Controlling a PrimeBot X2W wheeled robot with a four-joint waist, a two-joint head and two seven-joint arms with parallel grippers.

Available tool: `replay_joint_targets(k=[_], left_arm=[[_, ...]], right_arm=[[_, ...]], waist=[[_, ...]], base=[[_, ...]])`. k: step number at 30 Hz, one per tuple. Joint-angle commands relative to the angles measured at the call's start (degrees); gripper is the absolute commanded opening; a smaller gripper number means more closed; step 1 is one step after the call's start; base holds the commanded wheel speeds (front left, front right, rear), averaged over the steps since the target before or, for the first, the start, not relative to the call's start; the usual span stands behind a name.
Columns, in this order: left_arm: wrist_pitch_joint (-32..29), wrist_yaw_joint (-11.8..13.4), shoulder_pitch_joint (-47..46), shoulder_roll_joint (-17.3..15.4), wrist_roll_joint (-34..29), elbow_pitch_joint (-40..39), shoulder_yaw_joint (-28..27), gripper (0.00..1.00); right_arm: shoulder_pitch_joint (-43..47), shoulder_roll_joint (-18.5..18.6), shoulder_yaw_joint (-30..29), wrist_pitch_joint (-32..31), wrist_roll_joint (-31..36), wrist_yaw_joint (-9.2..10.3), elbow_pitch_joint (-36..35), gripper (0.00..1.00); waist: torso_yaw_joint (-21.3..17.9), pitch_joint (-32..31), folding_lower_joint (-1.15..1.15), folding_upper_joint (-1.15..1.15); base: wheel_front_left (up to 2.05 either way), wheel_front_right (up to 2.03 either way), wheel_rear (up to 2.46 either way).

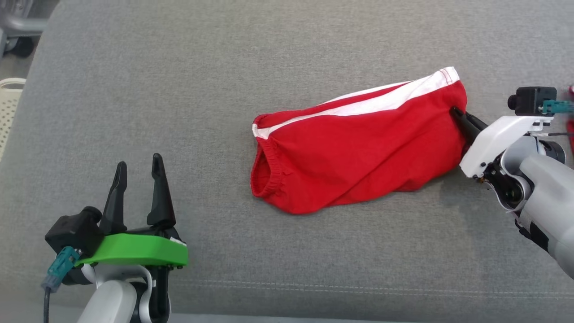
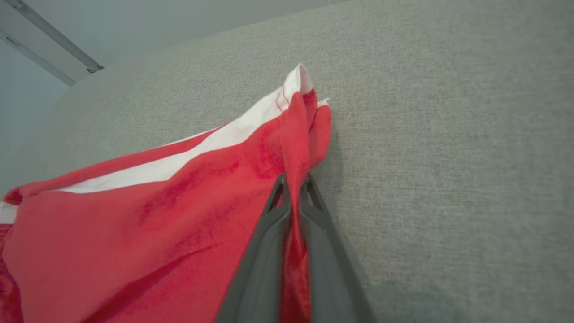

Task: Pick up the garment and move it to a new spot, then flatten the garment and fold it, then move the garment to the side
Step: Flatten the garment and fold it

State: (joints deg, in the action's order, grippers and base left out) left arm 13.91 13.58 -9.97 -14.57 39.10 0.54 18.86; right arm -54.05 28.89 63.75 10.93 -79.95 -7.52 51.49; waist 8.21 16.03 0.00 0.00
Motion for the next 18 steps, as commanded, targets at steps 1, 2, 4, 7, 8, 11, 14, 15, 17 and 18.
replay_joint_targets(k=[1, 2, 4, 7, 8, 11, 14, 15, 17, 18], left_arm=[[-0.2, 0.2, 0.8, -0.6, -0.3, -0.2, -0.1, 1.00], [-0.3, 0.2, 0.9, -0.7, -0.3, -0.4, -0.1, 1.00], [-0.5, 0.3, 1.0, -0.9, -0.2, -0.6, -0.1, 1.00], [-0.7, 0.4, 1.4, -1.2, -0.1, -1.1, 0.0, 1.00], [-0.8, 0.4, 1.5, -1.4, -0.2, -1.2, 0.1, 1.00], [-0.9, 0.4, 1.7, -1.5, 0.0, -1.5, 0.1, 1.00], [-1.1, 0.6, 2.2, -1.6, 0.1, -1.8, -0.1, 1.00], [-1.1, 0.7, 2.4, -1.7, 0.2, -1.8, -0.1, 1.00], [-1.1, 0.7, 2.4, -1.8, 0.4, -1.9, -0.2, 1.00], [-1.2, 0.8, 2.5, -1.8, 0.5, -1.9, -0.1, 1.00]], right_arm=[[1.7, 1.1, -0.6, 0.9, -1.0, 0.07, -0.9, 0.00], [2.4, 1.7, -0.9, 1.1, -1.6, 0.07, -1.4, 0.00], [3.9, 2.6, -1.2, 1.6, -2.5, 0.06, -2.2, 0.00], [5.9, 3.7, -2.0, 2.2, -3.7, 0.06, -3.4, 0.00], [6.6, 4.2, -2.5, 2.5, -4.3, 0.07, -3.7, 0.00], [8.0, 5.0, -3.5, 3.0, -5.3, 0.07, -4.6, 0.00], [9.9, 5.7, -4.5, 3.5, -6.1, 0.06, -6.0, 0.00], [10.4, 5.8, -4.9, 3.7, -6.3, 0.06, -6.2, 0.00], [11.3, 5.8, -5.4, 3.9, -6.4, 0.06, -6.3, 0.00], [11.6, 5.7, -5.8, 4.0, -6.6, 0.06, -6.2, 0.00]], waist=[[-3.4, -1.8, 0.00, 0.00], [-4.1, -2.0, 0.00, 0.00], [-5.3, -2.4, 0.00, 0.00], [-7.0, -3.0, 0.00, 0.00], [-7.4, -3.1, 0.00, 0.00], [-8.3, -3.3, 0.00, 0.00], [-9.4, -3.7, 0.00, 0.00], [-9.7, -3.7, 0.00, 0.00], [-10.1, -3.8, 0.00, 0.00], [-10.3, -3.9, 0.00, 0.00]], base=[[0.00, 0.00, 0.00], [0.00, 0.00, 0.00], [0.00, 0.00, 0.00], [0.00, 0.00, 0.00], [0.00, 0.00, 0.00], [0.00, 0.00, 0.00], [0.00, 0.00, 0.00], [0.00, 0.00, 0.00], [0.00, 0.00, 0.00], [0.00, 0.00, 0.00]])
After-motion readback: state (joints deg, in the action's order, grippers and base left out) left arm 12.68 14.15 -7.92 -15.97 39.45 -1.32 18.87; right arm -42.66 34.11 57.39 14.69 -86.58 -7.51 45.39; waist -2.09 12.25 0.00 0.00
